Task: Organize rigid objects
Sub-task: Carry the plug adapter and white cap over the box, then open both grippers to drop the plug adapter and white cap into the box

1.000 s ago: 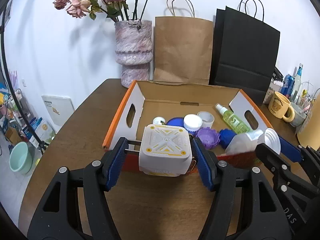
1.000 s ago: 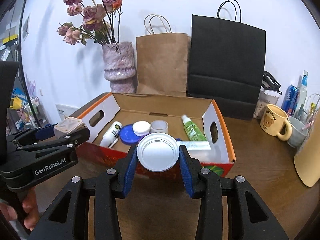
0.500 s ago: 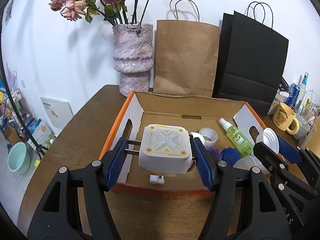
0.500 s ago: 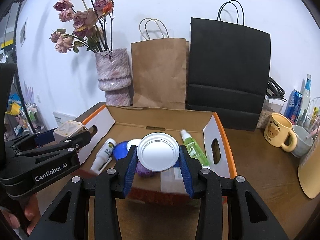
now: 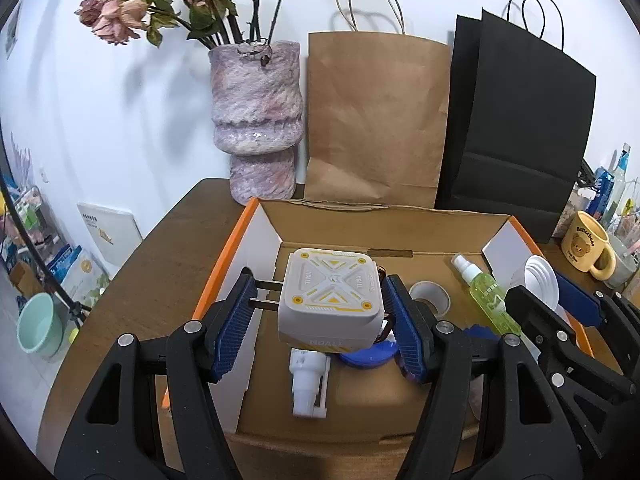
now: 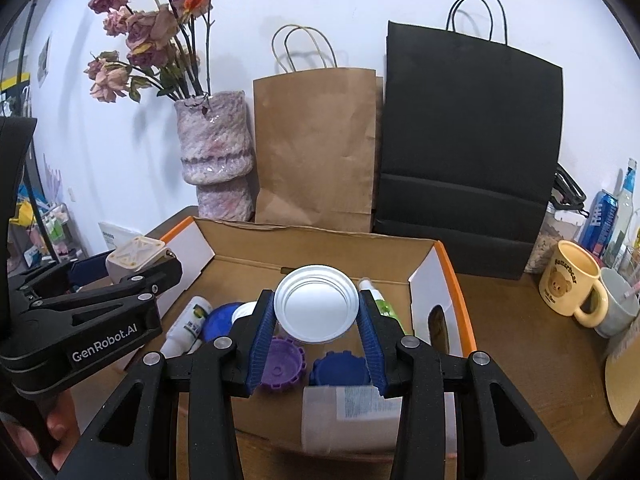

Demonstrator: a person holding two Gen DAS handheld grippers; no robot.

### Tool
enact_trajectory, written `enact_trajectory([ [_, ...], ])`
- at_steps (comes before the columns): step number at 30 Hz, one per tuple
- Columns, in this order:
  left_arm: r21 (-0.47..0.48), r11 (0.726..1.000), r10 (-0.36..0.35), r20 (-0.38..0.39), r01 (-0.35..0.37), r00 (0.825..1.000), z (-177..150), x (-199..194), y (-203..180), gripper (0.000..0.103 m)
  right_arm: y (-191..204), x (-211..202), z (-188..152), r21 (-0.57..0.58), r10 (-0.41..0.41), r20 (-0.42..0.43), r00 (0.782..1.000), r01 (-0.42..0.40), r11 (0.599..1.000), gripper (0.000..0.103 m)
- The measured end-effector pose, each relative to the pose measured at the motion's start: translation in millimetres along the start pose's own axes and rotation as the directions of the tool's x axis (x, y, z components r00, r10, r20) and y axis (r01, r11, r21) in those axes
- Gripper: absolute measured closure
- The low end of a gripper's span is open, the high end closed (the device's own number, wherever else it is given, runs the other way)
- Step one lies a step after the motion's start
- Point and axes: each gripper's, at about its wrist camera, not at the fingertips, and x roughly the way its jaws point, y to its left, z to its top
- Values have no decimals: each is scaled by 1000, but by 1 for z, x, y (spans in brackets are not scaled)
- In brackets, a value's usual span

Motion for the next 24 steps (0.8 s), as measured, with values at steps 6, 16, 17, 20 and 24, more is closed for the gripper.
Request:
enact_trajectory([
  [6,8,1000,6,-5,-6,1000,6,14,-2,42,-3,13,3,-13,-8,-10,1000,8,1000,58],
  [16,20,1000,16,3,-16,1000,9,20,-2,32,-12,28,-3,-16,-23,-65,998,22,1000,54],
  [17,19,1000,15,11,-15,1000,9,18,-1,16,-13,29,-3,-20,-34,-69,997,33,999,34],
  [20,16,1000,20,57,-21,998,11,9,3,0,-12,26,-5,-37,-69,-60,996,67,997,6],
  [24,8,1000,23,47,-24,999,12,8,11,0,-15,22,-5,-29,-79,-51,996,78,997,0],
])
